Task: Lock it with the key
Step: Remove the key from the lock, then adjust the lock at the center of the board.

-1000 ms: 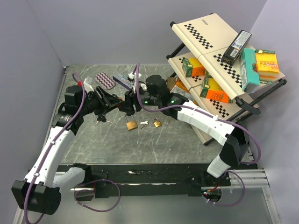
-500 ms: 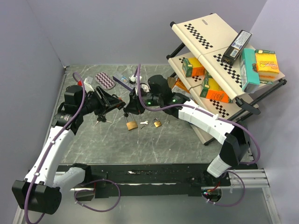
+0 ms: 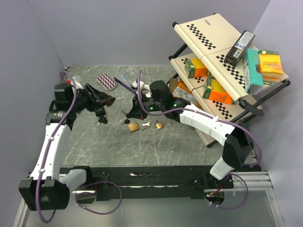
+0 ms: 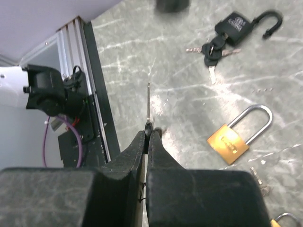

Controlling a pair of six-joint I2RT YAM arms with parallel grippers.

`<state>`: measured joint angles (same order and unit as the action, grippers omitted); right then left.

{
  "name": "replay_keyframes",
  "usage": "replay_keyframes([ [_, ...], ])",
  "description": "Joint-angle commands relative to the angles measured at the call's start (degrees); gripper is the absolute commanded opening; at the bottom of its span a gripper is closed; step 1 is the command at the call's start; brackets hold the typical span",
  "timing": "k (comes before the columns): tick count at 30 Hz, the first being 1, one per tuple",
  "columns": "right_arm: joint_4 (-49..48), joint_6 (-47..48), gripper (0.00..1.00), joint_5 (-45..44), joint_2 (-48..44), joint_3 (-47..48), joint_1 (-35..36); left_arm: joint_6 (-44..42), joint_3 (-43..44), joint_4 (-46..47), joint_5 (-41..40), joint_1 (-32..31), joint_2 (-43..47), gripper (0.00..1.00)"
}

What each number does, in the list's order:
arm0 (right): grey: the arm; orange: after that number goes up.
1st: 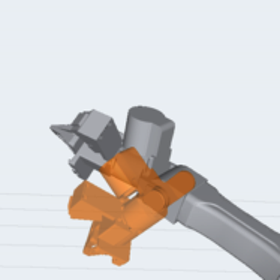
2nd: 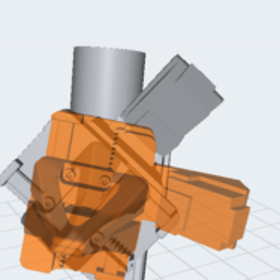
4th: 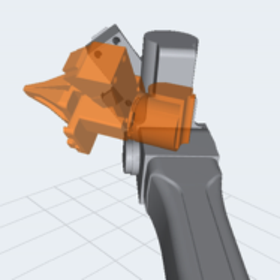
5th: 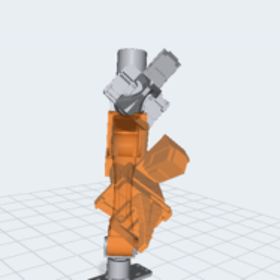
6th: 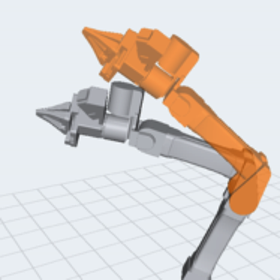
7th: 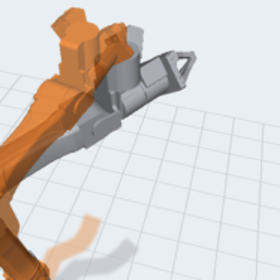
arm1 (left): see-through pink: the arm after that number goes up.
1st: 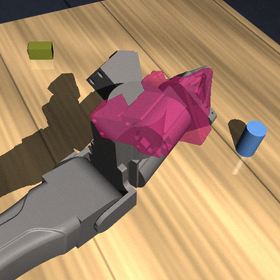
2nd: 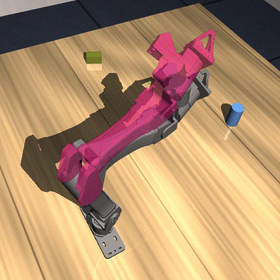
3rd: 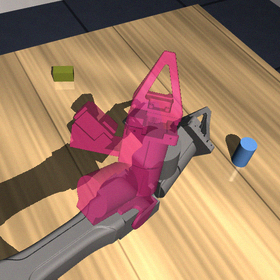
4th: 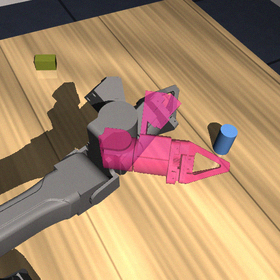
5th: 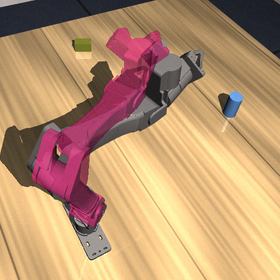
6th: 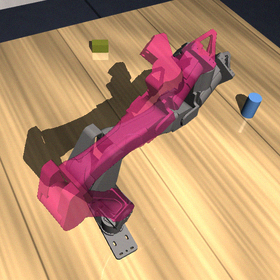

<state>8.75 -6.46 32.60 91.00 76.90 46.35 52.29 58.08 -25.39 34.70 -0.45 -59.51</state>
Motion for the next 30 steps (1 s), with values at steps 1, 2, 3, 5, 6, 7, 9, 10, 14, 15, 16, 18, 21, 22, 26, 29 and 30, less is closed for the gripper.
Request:
replay_keyframes([
  [1,-1.5,-1.3,0.00,2.3,-1.8,-1.1,0.4,-2.2,3.8,2.1,0.1,6.7,-1.3,0.01],
  [2,-1.9,-1.6,0.00,2.5,-1.5,-1.2,0.5,-3.2,4.1,1.4,0.1,7.3,-1.6,0.01],
  [3,-1.9,-1.8,0.00,2.5,-1.3,-1.2,0.5,-5.0,5.2,0.1,-0.3,8.0,-1.9,0.01],
  [5,-1.6,-2.2,0.00,2.6,0.5,-0.2,0.3,-13.9,6.9,-4.4,-3.2,8.1,-3.7,0.01],
  [6,-1.5,-2.4,0.00,2.6,1.1,0.3,0.4,-17.3,7.3,-7.2,-3.9,8.1,-4.9,0.01],
  [7,-1.5,-2.5,0.00,2.4,2.8,1.7,0.3,-24.4,7.6,-9.5,-4.7,8.2,-5.7,0.01],
  [9,-2.2,-3.1,0.00,2.3,4.4,3.0,0.2,-31.3,9.0,-16.4,-10.5,8.3,-8.2,0.01],
  [10,-2.9,-4.2,0.00,2.6,5.8,3.9,0.2,-36.4,9.0,-17.5,-12.3,8.3,-8.5,0.01],
  [14,-5.7,-7.4,0.00,3.1,9.8,5.5,0.3,-42.8,6.3,-19.0,-18.0,8.4,-9.2,0.01],
  [15,-6.4,-8.0,0.00,3.3,11.3,5.9,0.4,-43.4,4.7,-18.7,-19.2,8.5,-9.6,0.01],
  [16,-7.3,-9.0,0.00,3.4,11.9,6.1,0.5,-43.5,3.8,-17.7,-19.5,8.4,-9.8,0.01],
  [18,-8.0,-9.7,0.00,3.5,13.6,6.5,0.7,-43.0,1.5,-16.6,-20.7,8.4,-11.1,0.01],
  [21,-8.6,-10.6,0.00,3.9,15.0,6.9,0.7,-41.6,-0.8,-13.2,-19.7,8.4,-13.5,0.01],
  [22,-8.6,-10.9,0.00,4.0,15.3,6.9,0.8,-41.0,-1.2,-12.3,-19.5,8.5,-14.3,0.01],
  [26,-8.5,-11.2,0.00,4.3,16.3,7.4,0.8,-39.2,-3.2,-6.6,-19.4,8.4,-19.1,0.01],
  [29,-9.9,-11.9,0.00,4.4,17.1,7.5,0.8,-38.0,-4.1,-3.5,-18.7,8.4,-22.4,0.01],
  [30,-9.9,-12.3,0.00,4.5,17.5,7.6,0.7,-37.5,-4.4,-2.7,-18.4,8.3,-24.0,0.01],
])
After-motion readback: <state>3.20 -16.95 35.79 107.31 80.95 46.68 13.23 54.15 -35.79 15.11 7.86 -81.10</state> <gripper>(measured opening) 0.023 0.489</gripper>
